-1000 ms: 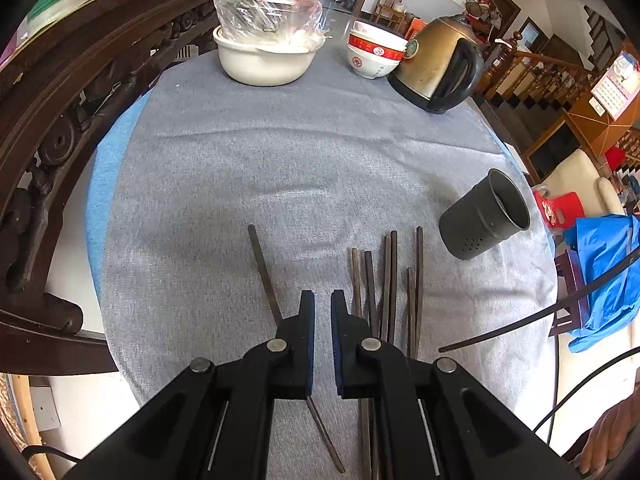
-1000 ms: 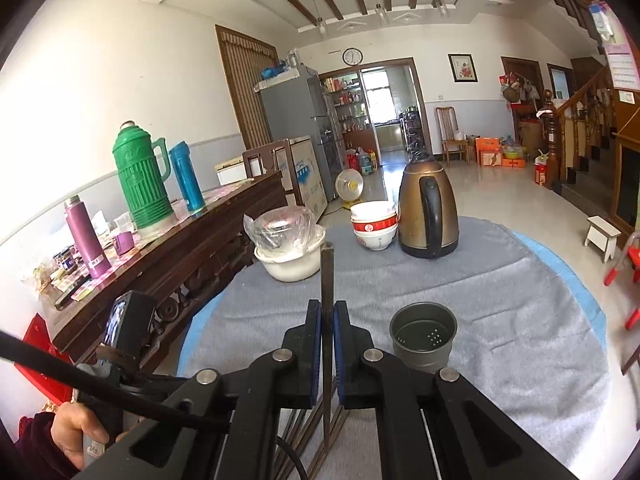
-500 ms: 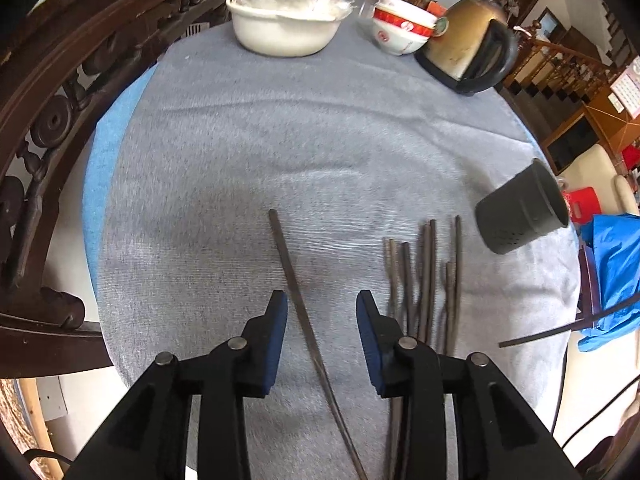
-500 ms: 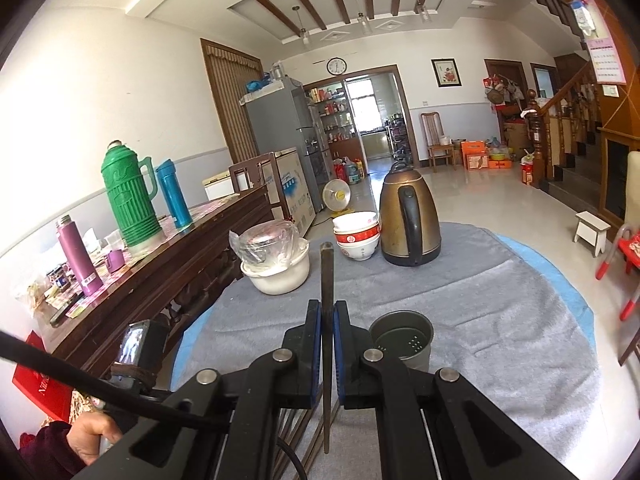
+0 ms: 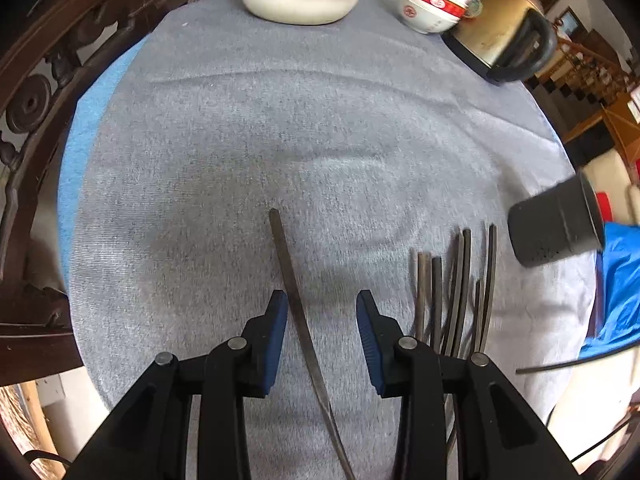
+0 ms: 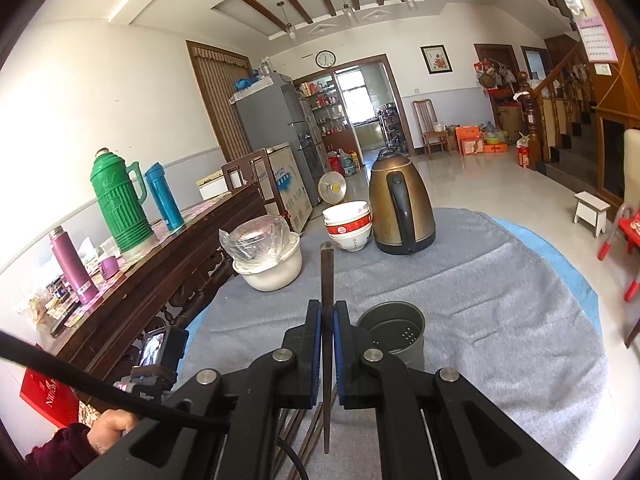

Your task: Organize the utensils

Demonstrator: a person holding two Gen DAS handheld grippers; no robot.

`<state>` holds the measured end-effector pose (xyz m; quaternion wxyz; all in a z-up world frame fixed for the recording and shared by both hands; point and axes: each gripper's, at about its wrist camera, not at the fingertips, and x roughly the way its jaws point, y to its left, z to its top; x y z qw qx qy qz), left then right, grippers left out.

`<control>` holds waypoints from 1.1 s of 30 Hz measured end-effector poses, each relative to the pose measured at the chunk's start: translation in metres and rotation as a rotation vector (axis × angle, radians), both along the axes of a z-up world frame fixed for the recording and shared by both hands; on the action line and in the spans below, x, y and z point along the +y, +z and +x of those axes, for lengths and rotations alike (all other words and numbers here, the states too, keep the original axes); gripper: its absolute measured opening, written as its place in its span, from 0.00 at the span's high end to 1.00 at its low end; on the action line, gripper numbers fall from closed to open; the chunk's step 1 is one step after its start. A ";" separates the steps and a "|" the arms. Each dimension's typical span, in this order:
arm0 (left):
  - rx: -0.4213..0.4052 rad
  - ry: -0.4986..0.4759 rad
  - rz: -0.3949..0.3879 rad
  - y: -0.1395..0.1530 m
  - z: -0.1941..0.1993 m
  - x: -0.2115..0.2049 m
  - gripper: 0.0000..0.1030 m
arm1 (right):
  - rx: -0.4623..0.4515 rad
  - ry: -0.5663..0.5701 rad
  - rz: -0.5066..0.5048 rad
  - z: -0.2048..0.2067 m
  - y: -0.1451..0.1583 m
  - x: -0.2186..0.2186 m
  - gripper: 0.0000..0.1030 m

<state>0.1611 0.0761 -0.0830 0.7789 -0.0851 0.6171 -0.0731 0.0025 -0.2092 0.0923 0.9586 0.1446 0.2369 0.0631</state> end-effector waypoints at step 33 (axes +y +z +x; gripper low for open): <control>-0.251 -0.070 -0.033 0.093 0.008 -0.037 0.95 | -0.080 -0.059 0.074 0.002 0.016 -0.033 0.94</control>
